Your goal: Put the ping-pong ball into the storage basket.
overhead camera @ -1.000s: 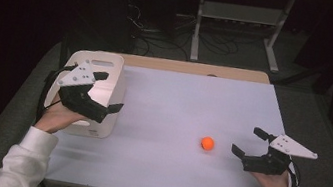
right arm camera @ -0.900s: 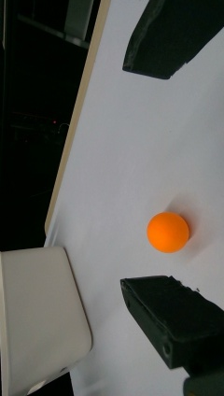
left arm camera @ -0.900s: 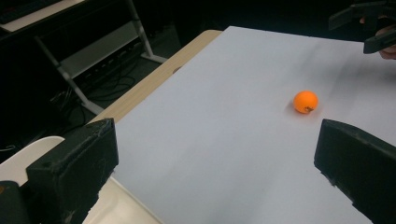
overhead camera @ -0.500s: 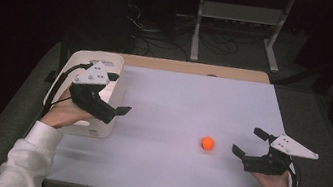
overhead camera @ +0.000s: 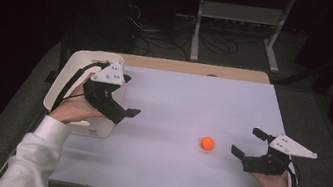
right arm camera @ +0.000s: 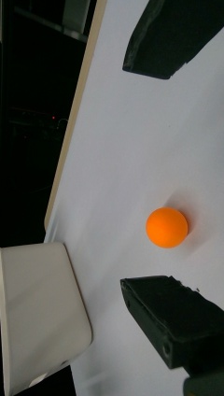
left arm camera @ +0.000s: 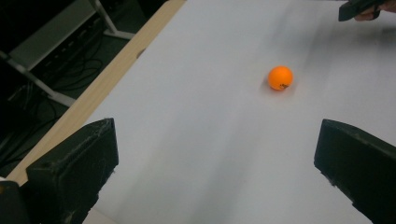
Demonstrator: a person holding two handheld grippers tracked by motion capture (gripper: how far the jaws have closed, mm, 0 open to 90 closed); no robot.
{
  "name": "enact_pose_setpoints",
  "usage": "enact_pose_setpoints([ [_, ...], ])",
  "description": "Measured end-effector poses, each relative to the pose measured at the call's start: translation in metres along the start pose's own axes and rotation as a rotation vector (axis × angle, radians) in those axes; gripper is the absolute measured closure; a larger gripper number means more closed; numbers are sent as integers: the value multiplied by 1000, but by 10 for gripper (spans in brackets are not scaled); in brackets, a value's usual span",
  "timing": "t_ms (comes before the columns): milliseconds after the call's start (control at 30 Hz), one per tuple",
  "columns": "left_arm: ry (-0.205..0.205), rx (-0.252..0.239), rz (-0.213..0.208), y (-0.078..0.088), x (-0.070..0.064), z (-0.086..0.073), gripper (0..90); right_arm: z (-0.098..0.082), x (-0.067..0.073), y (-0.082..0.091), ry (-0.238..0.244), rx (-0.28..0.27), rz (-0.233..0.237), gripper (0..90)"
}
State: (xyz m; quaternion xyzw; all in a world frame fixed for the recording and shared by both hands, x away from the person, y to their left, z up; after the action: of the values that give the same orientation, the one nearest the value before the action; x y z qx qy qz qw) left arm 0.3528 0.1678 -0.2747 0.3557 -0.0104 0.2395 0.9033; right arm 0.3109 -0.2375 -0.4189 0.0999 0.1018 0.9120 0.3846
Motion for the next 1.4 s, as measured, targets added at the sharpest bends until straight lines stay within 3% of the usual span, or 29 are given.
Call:
enact_pose_setpoints([
  [467,-71,72,-77,-23,-11,13,0,-1,2,-1,1,12,10,0],
  [767,-91,111,-105,-39,-15,18,0,-1,2,0,-2,9,16,0],
  [933,-87,134,-154,-49,-18,22,0,-1,2,0,2,6,16,0],
  [1333,-131,191,-188,-68,-26,26,0,-1,2,1,1,4,18,0],
  [1400,-122,193,-195,-71,-28,26,0,-1,2,1,1,3,18,0],
])
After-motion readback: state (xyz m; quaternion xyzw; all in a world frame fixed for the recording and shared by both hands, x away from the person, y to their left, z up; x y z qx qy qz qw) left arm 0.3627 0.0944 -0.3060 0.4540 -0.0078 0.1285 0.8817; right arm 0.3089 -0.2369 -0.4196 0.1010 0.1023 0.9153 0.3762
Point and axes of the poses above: each handheld gripper's, and its own axes: y roughly backward along the jaws, z roughly out of its top, x roughly to its left, the point moved 4 cm from there along -y, roughly forward along the jaws, and after that the axes turned 1 degree about z, right-handed, at the moved point
